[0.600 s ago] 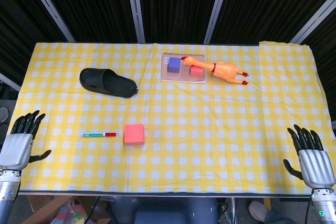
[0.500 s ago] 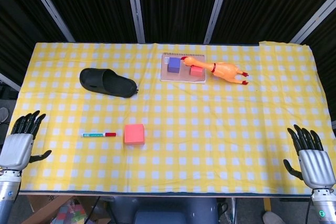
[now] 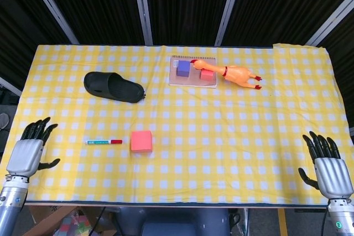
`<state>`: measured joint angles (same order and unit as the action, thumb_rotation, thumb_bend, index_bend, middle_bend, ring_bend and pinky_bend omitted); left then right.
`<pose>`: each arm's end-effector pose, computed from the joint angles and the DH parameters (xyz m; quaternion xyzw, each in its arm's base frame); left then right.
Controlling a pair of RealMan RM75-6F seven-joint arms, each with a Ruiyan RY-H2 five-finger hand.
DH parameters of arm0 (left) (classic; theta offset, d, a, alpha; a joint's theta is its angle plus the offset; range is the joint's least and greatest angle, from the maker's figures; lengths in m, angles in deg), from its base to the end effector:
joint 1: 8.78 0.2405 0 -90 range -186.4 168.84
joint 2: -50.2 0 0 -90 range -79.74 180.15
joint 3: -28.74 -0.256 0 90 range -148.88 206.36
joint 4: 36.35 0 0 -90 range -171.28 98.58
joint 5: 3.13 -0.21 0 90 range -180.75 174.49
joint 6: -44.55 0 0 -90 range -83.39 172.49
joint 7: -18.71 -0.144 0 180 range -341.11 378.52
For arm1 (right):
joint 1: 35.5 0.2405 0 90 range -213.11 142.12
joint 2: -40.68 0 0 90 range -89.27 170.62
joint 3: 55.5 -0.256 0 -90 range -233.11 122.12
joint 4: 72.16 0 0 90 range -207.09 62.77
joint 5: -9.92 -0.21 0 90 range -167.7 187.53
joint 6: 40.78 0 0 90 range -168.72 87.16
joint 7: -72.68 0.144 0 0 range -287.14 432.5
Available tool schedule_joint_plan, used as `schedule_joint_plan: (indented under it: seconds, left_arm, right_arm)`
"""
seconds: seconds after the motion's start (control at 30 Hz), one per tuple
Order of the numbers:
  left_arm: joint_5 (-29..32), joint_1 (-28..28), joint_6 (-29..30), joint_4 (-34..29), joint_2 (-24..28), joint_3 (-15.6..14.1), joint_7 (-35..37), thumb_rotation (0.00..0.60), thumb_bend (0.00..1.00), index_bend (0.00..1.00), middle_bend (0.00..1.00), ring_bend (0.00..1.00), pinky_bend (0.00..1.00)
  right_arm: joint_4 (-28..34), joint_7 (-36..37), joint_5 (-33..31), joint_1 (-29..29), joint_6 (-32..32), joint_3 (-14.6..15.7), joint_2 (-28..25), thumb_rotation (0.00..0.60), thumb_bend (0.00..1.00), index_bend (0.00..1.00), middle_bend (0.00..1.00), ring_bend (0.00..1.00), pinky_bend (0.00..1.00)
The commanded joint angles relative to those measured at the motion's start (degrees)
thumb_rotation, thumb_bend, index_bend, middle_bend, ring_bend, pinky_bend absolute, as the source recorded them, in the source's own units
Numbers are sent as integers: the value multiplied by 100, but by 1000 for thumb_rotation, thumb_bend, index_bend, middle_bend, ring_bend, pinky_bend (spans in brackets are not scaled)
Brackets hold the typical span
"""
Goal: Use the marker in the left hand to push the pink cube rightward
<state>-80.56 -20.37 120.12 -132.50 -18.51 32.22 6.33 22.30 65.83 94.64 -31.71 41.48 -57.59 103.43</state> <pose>-0.2919 0.2139 0.1122 -0.6297 -0.4114 -0.3323 0.5690 -0.3155 -0.1716 0.1561 0.6174 -0.3836 0.3304 0.6021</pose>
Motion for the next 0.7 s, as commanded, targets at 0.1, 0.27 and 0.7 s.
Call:
schedule_joint_plan:
  seconds: [0.1,0.27,0.7]
  left_arm:
    - [604,-398,-558,-75,-259,278,-363,600,239,318,33,0,99]
    - [953,-745,-898,147,-685,424,-803,600,294,402,56,0,101]
    - [2264,-1482,-1337,937,-1917,620,-2046,600,308,443,66,0,101]
  right_arm:
    - [4,9,13,-3,8,5,-4,600,378,0,0,0,0]
    - [-2,35,22,1,-1,10,-8,600,377,0,0,0,0]
    - [-17,163,37,1,7,5,-26,600,378,0,0,0,0]
